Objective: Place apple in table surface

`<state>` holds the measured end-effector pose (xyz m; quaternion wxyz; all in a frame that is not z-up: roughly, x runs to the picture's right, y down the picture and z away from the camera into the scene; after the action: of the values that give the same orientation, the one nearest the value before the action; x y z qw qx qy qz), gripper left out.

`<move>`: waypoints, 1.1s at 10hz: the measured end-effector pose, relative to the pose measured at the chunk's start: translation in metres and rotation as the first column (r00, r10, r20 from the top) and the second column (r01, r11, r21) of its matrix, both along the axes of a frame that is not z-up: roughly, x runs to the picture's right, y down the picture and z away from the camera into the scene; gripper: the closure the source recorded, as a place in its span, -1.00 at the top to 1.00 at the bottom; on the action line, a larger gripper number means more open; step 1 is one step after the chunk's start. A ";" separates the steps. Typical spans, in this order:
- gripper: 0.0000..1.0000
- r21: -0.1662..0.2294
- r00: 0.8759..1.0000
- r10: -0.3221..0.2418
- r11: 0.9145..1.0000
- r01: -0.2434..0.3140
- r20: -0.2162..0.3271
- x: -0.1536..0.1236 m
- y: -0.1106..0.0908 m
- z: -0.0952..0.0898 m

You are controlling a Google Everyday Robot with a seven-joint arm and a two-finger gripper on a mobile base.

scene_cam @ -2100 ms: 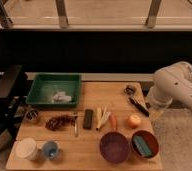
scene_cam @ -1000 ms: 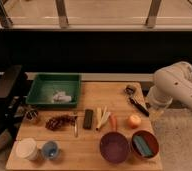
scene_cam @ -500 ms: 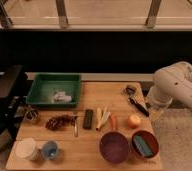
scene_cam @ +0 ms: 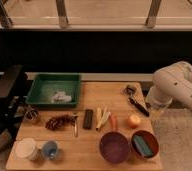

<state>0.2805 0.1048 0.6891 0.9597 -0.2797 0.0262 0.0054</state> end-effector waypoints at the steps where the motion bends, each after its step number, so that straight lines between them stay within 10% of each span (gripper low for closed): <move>1: 0.30 -0.008 1.000 -0.023 1.000 0.024 0.014 -0.008 0.003 0.008; 5: 0.30 -0.052 0.997 -0.029 0.998 0.032 0.071 -0.017 0.023 0.044; 9: 0.30 -0.073 0.970 0.126 0.991 -0.113 0.210 -0.016 0.025 0.062; 11: 0.30 -0.080 0.973 0.124 0.991 -0.110 0.196 -0.016 0.031 0.075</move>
<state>0.2640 0.1355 0.7638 0.9453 -0.3126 -0.0870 0.0326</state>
